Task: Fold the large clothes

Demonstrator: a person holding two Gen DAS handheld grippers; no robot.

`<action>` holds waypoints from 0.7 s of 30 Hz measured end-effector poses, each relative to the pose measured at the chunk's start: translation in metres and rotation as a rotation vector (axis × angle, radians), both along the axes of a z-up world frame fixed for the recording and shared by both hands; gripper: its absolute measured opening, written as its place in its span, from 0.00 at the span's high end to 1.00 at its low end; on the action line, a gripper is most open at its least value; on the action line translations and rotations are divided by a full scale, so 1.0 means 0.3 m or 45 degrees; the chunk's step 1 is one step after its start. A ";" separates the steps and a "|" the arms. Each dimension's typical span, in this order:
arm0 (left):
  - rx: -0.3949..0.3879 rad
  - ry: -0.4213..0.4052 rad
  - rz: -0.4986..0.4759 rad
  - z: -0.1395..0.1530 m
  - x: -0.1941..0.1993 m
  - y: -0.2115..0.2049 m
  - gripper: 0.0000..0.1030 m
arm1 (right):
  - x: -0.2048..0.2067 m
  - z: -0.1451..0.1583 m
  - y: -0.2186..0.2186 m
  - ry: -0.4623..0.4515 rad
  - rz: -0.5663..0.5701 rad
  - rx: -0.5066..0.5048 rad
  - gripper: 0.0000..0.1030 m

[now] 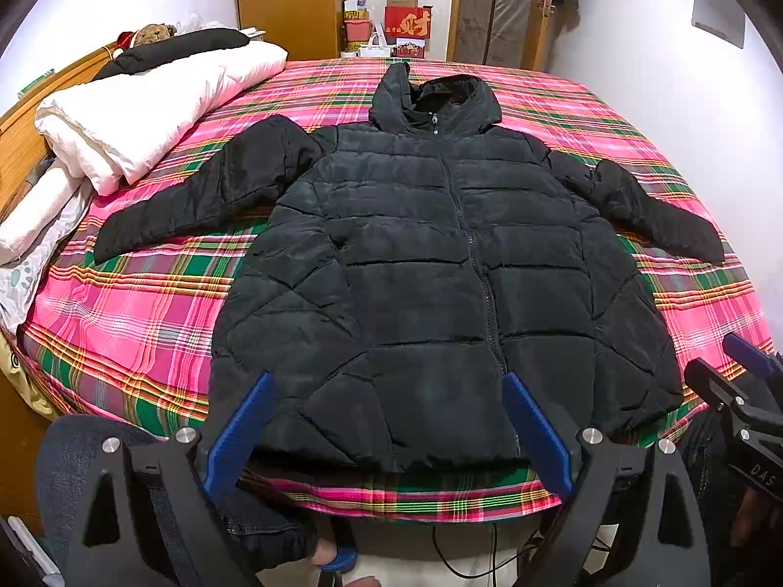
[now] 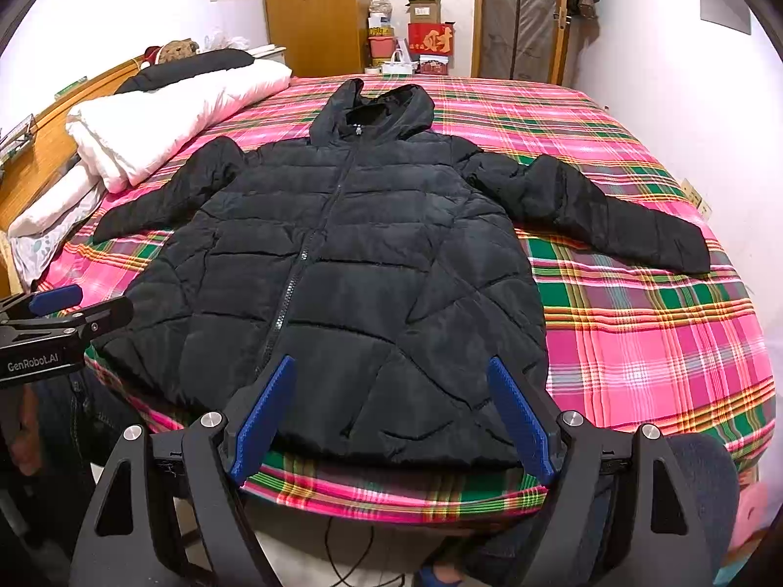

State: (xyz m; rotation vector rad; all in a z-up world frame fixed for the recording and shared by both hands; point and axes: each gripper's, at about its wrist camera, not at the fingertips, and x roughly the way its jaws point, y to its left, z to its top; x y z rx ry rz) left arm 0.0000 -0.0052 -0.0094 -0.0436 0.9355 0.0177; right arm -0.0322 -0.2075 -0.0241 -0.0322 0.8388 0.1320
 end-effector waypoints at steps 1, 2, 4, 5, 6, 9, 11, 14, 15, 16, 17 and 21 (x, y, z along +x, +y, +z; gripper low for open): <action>0.000 0.001 -0.001 0.000 0.000 0.000 0.08 | 0.000 -0.002 0.000 0.001 0.000 0.000 0.22; 0.000 0.001 -0.001 0.000 -0.002 -0.001 0.08 | 0.001 0.001 0.000 0.002 0.000 -0.001 0.22; -0.001 0.002 -0.001 -0.002 -0.001 -0.002 0.08 | -0.001 -0.001 0.000 0.002 0.000 -0.001 0.22; -0.001 0.002 -0.001 -0.002 -0.001 -0.002 0.08 | -0.002 -0.004 -0.001 0.002 0.001 -0.001 0.22; -0.001 0.002 0.000 -0.001 -0.001 -0.001 0.08 | 0.000 -0.001 0.000 0.003 0.000 -0.001 0.22; -0.001 0.003 0.000 -0.001 0.000 -0.001 0.08 | 0.000 -0.002 0.000 0.003 0.000 -0.001 0.22; -0.001 0.003 -0.001 -0.001 -0.001 -0.002 0.08 | 0.000 -0.004 0.000 0.003 0.000 -0.002 0.22; -0.001 0.005 -0.001 -0.004 -0.003 -0.005 0.08 | 0.002 0.000 0.001 0.004 0.000 -0.002 0.22; -0.002 0.005 -0.003 -0.005 -0.005 -0.007 0.08 | 0.001 -0.001 0.001 0.005 0.000 -0.003 0.22; -0.003 0.006 -0.003 -0.007 -0.006 -0.010 0.08 | 0.002 0.000 0.001 0.005 0.000 -0.002 0.22; -0.003 0.006 -0.003 -0.008 -0.008 -0.012 0.08 | 0.001 -0.004 0.000 0.005 0.000 -0.002 0.22; -0.005 0.008 -0.005 -0.009 -0.010 -0.013 0.08 | 0.002 0.000 0.001 0.005 0.000 -0.003 0.22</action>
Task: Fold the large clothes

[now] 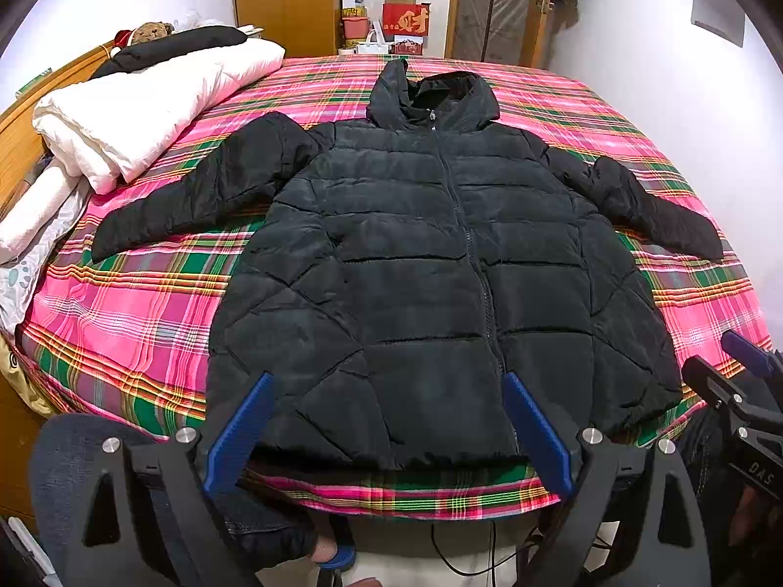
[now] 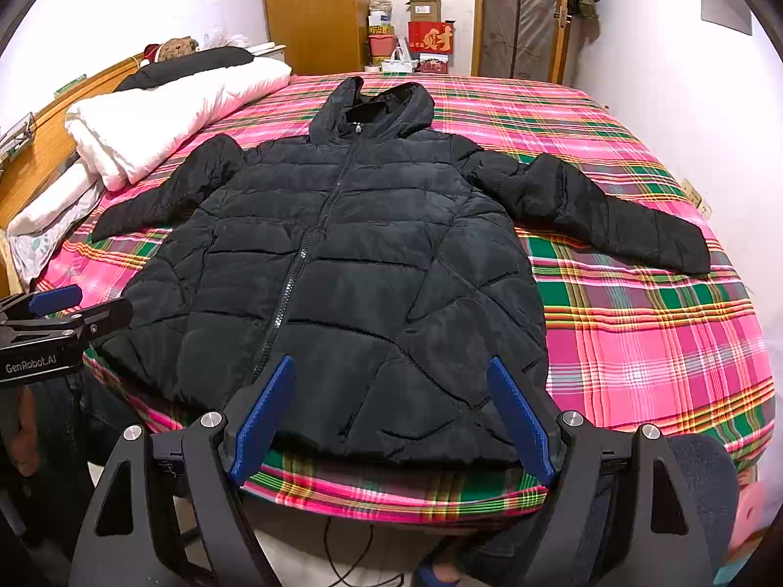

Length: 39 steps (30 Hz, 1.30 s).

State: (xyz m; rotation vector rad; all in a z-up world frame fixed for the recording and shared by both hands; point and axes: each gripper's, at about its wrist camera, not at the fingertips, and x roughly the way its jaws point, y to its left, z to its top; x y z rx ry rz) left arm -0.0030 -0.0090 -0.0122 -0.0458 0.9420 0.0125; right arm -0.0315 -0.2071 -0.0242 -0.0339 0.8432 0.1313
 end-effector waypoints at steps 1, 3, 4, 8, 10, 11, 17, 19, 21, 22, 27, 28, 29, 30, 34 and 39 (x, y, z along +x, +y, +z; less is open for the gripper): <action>-0.001 0.000 -0.001 -0.001 -0.002 -0.002 0.08 | 0.000 0.000 0.000 0.000 0.000 0.000 0.22; -0.001 0.001 -0.001 0.000 -0.002 -0.001 0.08 | 0.000 -0.001 0.000 0.000 0.001 -0.001 0.22; -0.002 0.001 -0.001 0.000 -0.005 -0.003 0.08 | 0.000 0.000 0.000 0.000 0.001 -0.001 0.22; -0.002 0.002 0.000 0.000 -0.002 -0.002 0.08 | 0.000 -0.001 0.001 0.001 0.000 -0.002 0.22; -0.002 0.002 -0.001 0.001 0.000 -0.001 0.08 | 0.001 -0.004 0.001 0.001 0.000 -0.002 0.22; -0.001 0.003 -0.002 0.000 -0.003 -0.004 0.08 | 0.001 -0.001 0.001 0.002 0.000 -0.002 0.22; -0.002 0.004 -0.001 -0.001 0.000 0.003 0.08 | 0.001 -0.002 0.001 0.002 0.001 -0.003 0.22; -0.001 0.004 -0.002 -0.002 -0.001 0.001 0.08 | 0.001 -0.002 0.001 0.003 0.001 -0.003 0.22; -0.002 0.005 -0.004 -0.002 0.002 0.004 0.08 | 0.002 -0.003 0.002 0.003 0.000 -0.003 0.22; -0.001 0.005 -0.003 -0.002 0.003 0.004 0.08 | 0.002 -0.003 0.002 0.004 0.000 -0.003 0.22; 0.005 0.005 -0.008 -0.007 0.002 0.004 0.08 | 0.004 -0.012 -0.002 0.010 -0.001 -0.002 0.22; 0.006 0.005 -0.009 -0.009 0.001 0.003 0.08 | 0.006 -0.016 -0.004 0.013 -0.002 -0.002 0.22; 0.008 0.006 -0.009 -0.009 0.002 0.004 0.08 | 0.008 -0.017 -0.005 0.014 -0.002 -0.002 0.22; 0.009 0.006 -0.010 -0.012 0.003 0.005 0.08 | 0.011 -0.017 -0.003 0.017 -0.001 -0.002 0.22; 0.003 0.004 -0.008 -0.019 0.021 0.023 0.08 | 0.030 -0.016 0.008 0.024 0.008 -0.002 0.22; -0.032 0.018 0.004 -0.035 0.084 0.067 0.08 | 0.069 -0.023 0.020 0.031 0.017 0.012 0.22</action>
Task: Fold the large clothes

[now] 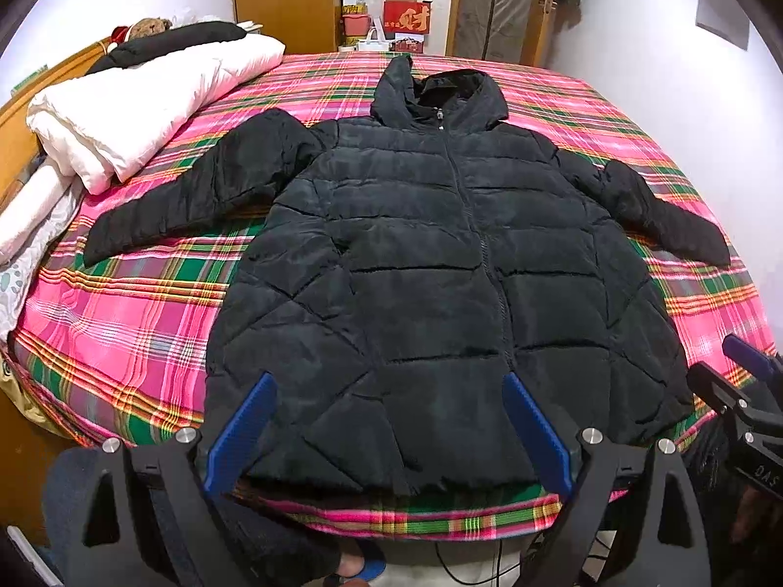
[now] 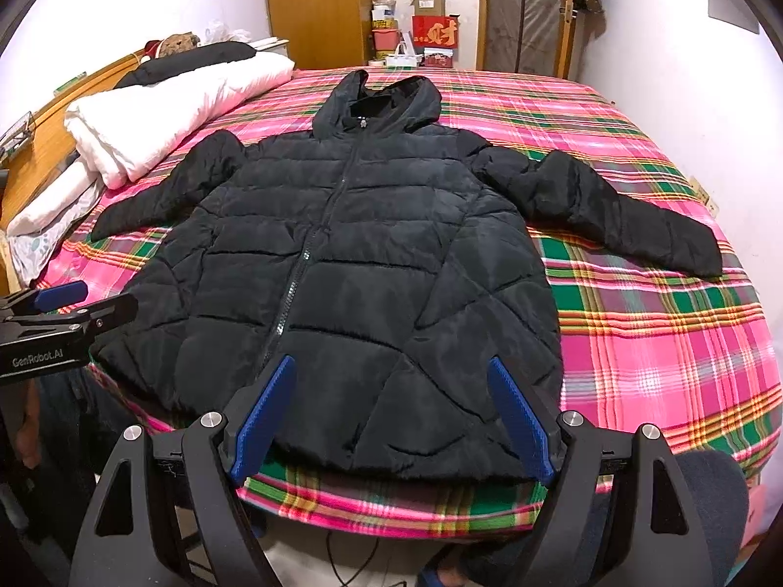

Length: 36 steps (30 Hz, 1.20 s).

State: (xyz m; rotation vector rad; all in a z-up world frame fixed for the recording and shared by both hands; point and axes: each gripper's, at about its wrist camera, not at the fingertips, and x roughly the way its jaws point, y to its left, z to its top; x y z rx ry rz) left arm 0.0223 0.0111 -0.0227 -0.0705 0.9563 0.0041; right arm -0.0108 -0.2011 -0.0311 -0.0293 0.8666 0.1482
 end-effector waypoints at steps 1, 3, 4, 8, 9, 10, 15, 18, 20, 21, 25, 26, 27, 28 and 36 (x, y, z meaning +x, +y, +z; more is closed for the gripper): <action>-0.011 0.003 0.004 -0.007 0.013 0.012 0.08 | 0.014 -0.003 0.005 0.005 0.004 0.002 0.22; -0.031 0.013 0.018 -0.019 0.047 0.038 0.08 | 0.042 -0.008 0.016 0.012 0.012 -0.002 0.22; -0.044 0.016 0.026 -0.027 0.064 0.055 0.08 | 0.058 -0.011 0.023 0.015 0.018 -0.004 0.22; -0.064 0.028 0.078 -0.059 0.147 0.131 0.08 | 0.135 -0.027 0.059 0.038 0.041 -0.008 0.22; -0.067 0.030 0.090 -0.067 0.172 0.152 0.08 | 0.162 -0.034 0.072 0.048 0.047 -0.008 0.22; -0.067 0.027 0.105 -0.076 0.196 0.176 0.08 | 0.180 -0.039 0.081 0.053 0.051 -0.008 0.22; -0.102 0.032 0.214 -0.133 0.323 0.350 0.10 | 0.301 -0.070 0.148 0.074 0.086 -0.023 0.22; -0.138 0.059 0.306 -0.176 0.404 0.487 0.12 | 0.369 -0.091 0.190 0.081 0.115 -0.036 0.22; -0.140 0.062 0.347 -0.199 0.449 0.563 0.12 | 0.405 -0.105 0.212 0.082 0.130 -0.047 0.22; -0.138 0.065 0.366 -0.211 0.470 0.600 0.12 | 0.432 -0.114 0.228 0.085 0.138 -0.054 0.22; -0.160 0.066 0.459 -0.258 0.538 0.739 0.17 | 0.505 -0.138 0.265 0.088 0.160 -0.071 0.22; -0.178 0.055 0.490 -0.270 0.551 0.780 0.20 | 0.521 -0.144 0.274 0.088 0.164 -0.076 0.22; -0.191 0.047 0.517 -0.280 0.560 0.809 0.20 | 0.539 -0.151 0.282 0.090 0.166 -0.080 0.22; -0.215 0.035 0.551 -0.292 0.570 0.847 0.22 | 0.550 -0.155 0.289 0.092 0.167 -0.082 0.22; -0.359 0.042 0.764 -0.404 0.636 1.051 0.23 | 0.633 -0.192 0.318 0.105 0.173 -0.117 0.22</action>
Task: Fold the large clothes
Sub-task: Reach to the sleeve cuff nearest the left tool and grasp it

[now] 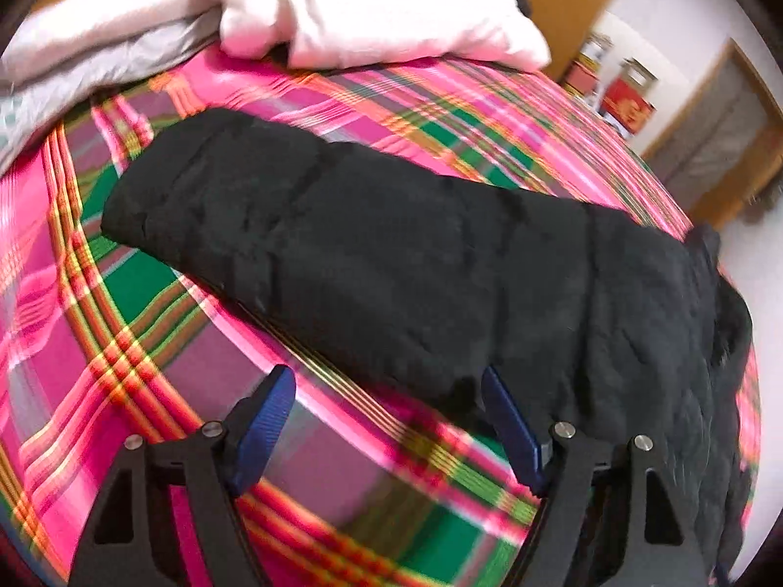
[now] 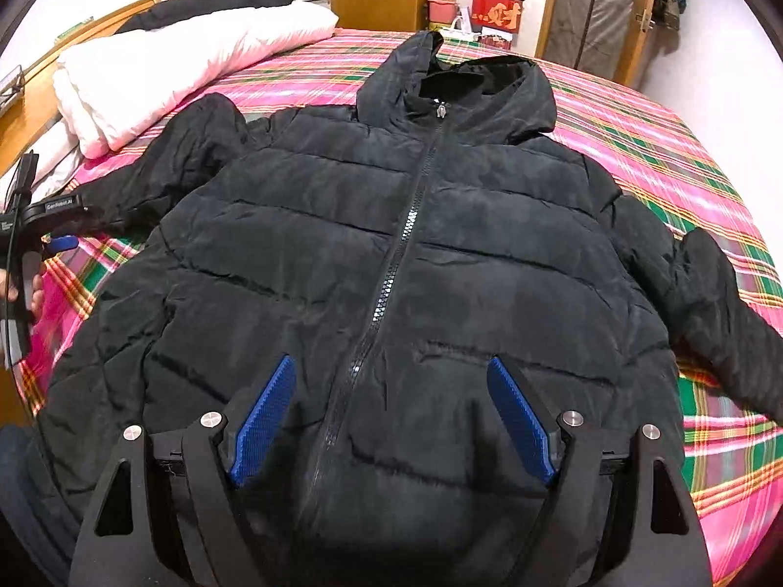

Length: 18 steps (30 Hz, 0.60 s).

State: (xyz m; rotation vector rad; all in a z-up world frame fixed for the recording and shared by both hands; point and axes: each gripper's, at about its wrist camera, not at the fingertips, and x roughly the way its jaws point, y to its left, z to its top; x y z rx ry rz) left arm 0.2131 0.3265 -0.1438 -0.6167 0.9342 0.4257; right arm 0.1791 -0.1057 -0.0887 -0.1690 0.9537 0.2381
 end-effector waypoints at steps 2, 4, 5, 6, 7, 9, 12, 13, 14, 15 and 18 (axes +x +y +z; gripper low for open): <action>-0.011 -0.009 0.026 -0.026 0.015 0.030 0.23 | 0.017 -0.012 -0.001 0.007 -0.008 -0.010 0.22; 0.018 -0.025 0.029 -0.033 0.033 0.044 0.23 | 0.030 -0.022 -0.004 0.012 -0.017 -0.016 0.22; 0.036 -0.027 0.030 -0.037 0.046 0.046 0.23 | 0.035 -0.026 -0.006 0.014 -0.021 -0.018 0.22; 0.048 -0.034 0.032 -0.041 0.055 0.051 0.23 | 0.040 -0.031 -0.010 0.016 -0.028 -0.020 0.22; 0.069 -0.043 0.037 -0.044 0.064 0.053 0.23 | 0.044 -0.033 -0.013 0.017 -0.033 -0.020 0.22; 0.132 -0.050 0.045 -0.047 0.079 0.053 0.32 | 0.051 -0.040 -0.023 0.023 -0.048 -0.019 0.22; 0.175 -0.059 0.046 -0.033 0.084 0.055 0.68 | 0.053 -0.042 -0.038 0.031 -0.061 -0.019 0.22; 0.170 -0.066 0.046 -0.022 0.084 0.056 0.78 | 0.052 -0.041 -0.044 0.031 -0.064 -0.020 0.22; 0.180 -0.073 0.040 -0.005 0.082 0.053 0.82 | 0.052 -0.039 -0.048 0.030 -0.067 -0.021 0.22; 0.197 -0.082 0.028 0.017 0.083 0.046 0.83 | 0.050 -0.036 -0.057 0.030 -0.072 -0.020 0.22; 0.217 -0.132 0.004 0.095 0.078 0.032 0.86 | 0.043 -0.025 -0.085 0.030 -0.091 -0.008 0.22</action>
